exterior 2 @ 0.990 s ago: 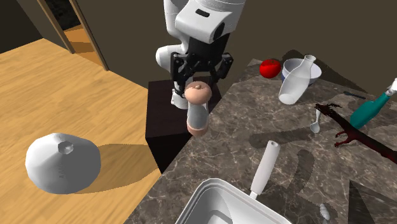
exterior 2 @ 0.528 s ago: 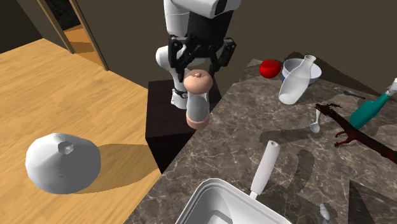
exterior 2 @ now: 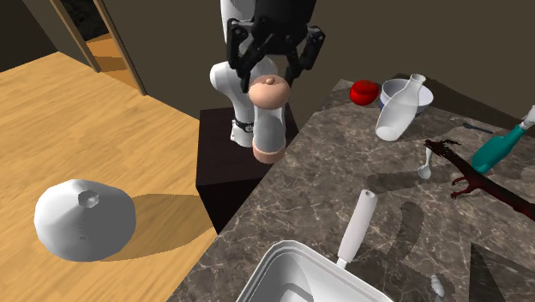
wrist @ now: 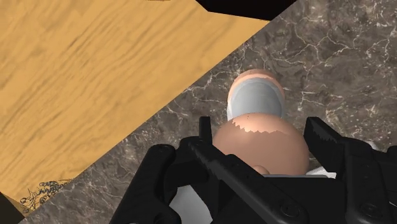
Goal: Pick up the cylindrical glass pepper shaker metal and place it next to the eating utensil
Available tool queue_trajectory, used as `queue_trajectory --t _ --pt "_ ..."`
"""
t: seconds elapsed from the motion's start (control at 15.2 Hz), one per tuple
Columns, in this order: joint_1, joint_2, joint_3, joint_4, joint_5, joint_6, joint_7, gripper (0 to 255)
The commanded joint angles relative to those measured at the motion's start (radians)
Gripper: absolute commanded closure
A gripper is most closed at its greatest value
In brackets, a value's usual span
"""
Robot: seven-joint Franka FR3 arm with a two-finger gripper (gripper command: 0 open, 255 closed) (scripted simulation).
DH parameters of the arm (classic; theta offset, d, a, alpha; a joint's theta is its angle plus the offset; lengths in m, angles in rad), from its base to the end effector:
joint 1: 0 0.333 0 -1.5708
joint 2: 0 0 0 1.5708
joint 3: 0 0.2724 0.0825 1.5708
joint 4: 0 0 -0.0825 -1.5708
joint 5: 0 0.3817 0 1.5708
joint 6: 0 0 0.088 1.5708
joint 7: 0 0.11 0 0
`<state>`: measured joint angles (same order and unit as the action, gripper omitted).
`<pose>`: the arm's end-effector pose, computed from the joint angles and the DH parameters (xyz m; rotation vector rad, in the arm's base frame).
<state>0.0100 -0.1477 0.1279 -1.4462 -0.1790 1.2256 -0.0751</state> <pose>0.4646 0.0465 0.6825 2.9394 0.2304 -0.0999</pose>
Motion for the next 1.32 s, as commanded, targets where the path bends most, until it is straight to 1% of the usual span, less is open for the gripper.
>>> queue_trajectory --t 0.0,0.26,0.59,0.92,1.25 --pt "0.015 -0.010 0.020 -0.023 0.008 0.007 0.038 255" --pt "0.053 -0.035 0.073 -0.097 0.033 0.040 0.140 255" --pt "0.099 -0.040 0.143 -0.159 0.062 0.080 0.267 255" --pt "0.146 -0.015 0.216 -0.190 0.083 0.119 0.395 255" --pt "0.195 0.040 0.289 -0.190 0.092 0.155 0.525 255"
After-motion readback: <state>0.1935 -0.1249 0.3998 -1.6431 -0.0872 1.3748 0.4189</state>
